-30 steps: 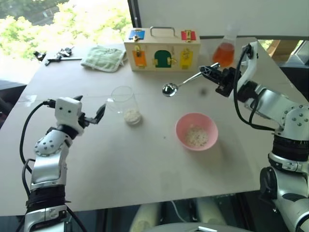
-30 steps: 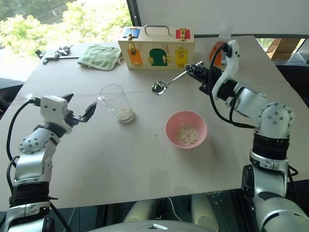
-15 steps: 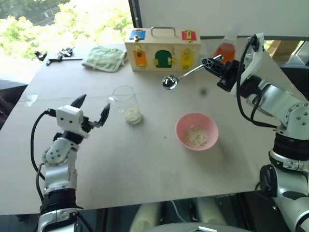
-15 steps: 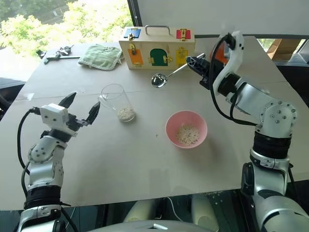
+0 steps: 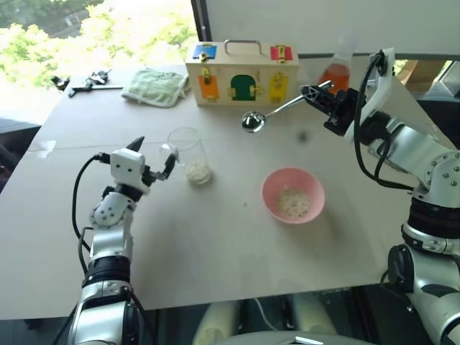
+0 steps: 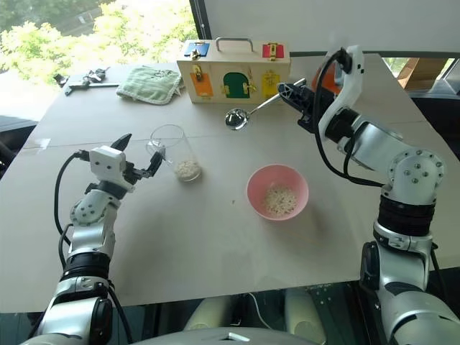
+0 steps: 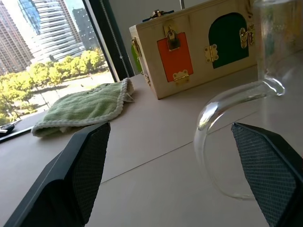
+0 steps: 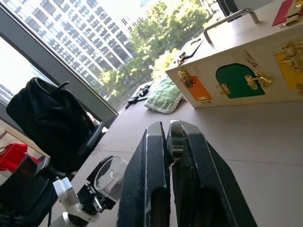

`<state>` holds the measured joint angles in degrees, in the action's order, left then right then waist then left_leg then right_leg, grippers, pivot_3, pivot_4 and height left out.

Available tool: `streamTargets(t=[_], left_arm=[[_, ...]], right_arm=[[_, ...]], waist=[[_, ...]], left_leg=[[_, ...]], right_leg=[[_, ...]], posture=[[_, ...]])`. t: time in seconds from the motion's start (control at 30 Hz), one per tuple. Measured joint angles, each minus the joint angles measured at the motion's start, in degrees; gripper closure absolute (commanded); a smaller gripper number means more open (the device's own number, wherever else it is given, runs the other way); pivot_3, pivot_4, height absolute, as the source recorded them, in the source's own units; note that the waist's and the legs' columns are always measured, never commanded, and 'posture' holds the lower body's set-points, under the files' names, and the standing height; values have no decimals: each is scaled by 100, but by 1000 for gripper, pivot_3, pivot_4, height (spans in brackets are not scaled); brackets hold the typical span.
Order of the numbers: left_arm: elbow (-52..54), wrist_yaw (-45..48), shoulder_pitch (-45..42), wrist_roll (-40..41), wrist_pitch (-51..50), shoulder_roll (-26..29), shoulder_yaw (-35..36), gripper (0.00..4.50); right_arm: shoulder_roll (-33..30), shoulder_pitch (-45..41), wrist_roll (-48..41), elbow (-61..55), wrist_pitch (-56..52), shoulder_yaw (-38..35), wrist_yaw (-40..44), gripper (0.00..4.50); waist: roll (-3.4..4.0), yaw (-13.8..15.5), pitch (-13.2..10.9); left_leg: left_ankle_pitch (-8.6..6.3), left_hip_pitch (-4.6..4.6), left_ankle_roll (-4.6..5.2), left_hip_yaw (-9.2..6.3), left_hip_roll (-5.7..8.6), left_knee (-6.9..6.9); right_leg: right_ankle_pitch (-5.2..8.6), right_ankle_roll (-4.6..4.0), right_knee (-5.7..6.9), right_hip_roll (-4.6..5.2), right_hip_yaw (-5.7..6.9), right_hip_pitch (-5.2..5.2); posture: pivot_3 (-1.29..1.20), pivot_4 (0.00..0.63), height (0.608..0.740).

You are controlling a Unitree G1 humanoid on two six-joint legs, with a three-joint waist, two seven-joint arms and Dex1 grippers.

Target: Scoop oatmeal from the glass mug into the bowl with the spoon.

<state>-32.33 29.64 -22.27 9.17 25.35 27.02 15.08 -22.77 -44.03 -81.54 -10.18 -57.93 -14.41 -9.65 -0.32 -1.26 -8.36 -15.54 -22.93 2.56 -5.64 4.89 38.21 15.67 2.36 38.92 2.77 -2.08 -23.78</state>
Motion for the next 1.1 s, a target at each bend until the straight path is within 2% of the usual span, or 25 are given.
streamTargets(t=[0.13, 0.27, 0.43, 0.6, 0.9, 1.1], left_arm=[[-289, 11, -135, 44, 16, -69, 2, 163], [-426, 60, -314, 293, -53, -134, 35, 1953], [-415, 158, -334, 472, -233, -153, 28, 4416], [292, 113, -129, 503, -495, -154, -60, 4478], [1352, -579, -219, -492, -1093, -269, -723, 4478], [1626, -753, -575, -674, -1590, -406, -959, 4478]], right_arm=[[6, 32, -2, -19, 36, 0, -64, 4500], [7, 52, -2, -58, 64, 0, -81, 4500], [24, 57, -4, -66, 83, 0, -95, 4500], [103, 34, -74, -103, 110, 16, -153, 4500], [157, -627, 64, -241, 97, 498, -19, 4500], [165, -600, 791, -254, 86, 1033, 393, 4500]], waist=[[0, 4, 0], [0, 10, 0], [0, -20, 0], [-2, -102, 4], [-2, -91, 4], [-2, -99, 4]], left_leg=[[0, -1, 0, 0, 0, 1], [0, -1, 0, -1, 0, 3], [0, -1, 0, 0, 0, 2], [0, 2, 0, 1, -1, 3], [0, -1, 0, -1, 0, 3], [0, -3, 0, -1, 0, 3]], right_leg=[[0, 0, 0, 1, 0, 1], [0, 0, 0, 1, 1, 1], [0, 0, 2, 0, 0, 0], [0, 0, 3, 0, -4, 2], [0, 0, 2, 0, 0, 1], [0, 0, 1, 0, 0, -1]], posture=[[0, 150, 740], [0, 150, 740], [0, 150, 740], [0, 150, 740], [0, 150, 740], [0, 150, 740]])
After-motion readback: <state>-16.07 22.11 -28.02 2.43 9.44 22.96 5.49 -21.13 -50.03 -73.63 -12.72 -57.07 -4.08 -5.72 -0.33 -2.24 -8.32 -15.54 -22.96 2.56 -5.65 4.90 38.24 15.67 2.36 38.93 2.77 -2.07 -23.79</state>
